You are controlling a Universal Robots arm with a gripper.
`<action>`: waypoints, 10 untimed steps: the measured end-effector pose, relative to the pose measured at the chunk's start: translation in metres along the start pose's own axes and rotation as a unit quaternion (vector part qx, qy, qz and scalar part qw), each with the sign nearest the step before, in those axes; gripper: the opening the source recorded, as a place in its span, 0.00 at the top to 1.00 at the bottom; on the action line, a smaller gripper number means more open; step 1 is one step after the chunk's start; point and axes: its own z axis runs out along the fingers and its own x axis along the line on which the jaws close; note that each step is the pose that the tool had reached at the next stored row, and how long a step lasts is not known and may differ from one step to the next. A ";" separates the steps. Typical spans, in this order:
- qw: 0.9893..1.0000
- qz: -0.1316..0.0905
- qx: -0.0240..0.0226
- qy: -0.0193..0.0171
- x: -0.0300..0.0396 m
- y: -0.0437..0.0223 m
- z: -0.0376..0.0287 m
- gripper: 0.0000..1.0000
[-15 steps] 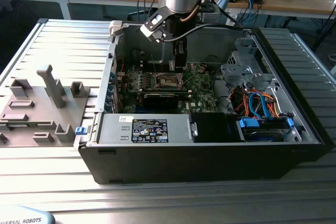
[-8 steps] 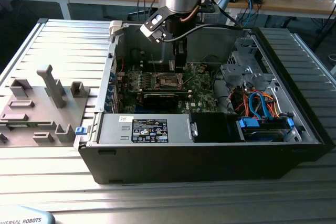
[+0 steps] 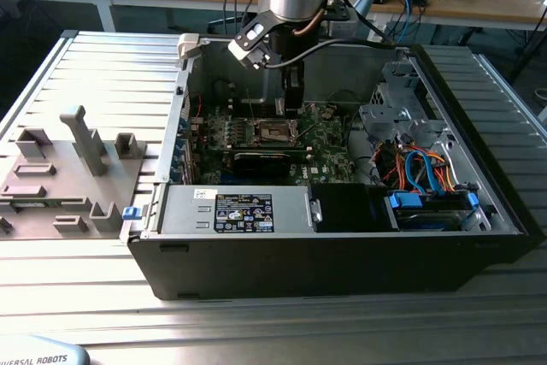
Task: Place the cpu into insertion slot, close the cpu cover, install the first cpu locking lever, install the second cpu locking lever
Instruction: 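Place the cpu into insertion slot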
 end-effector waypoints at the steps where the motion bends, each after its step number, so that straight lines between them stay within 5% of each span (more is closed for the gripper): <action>1: 1.000 0.001 0.000 0.000 0.0000 0.0000 0.0000 0.46; 10: 1.000 0.003 0.000 0.000 0.0000 -0.0004 0.0002 0.46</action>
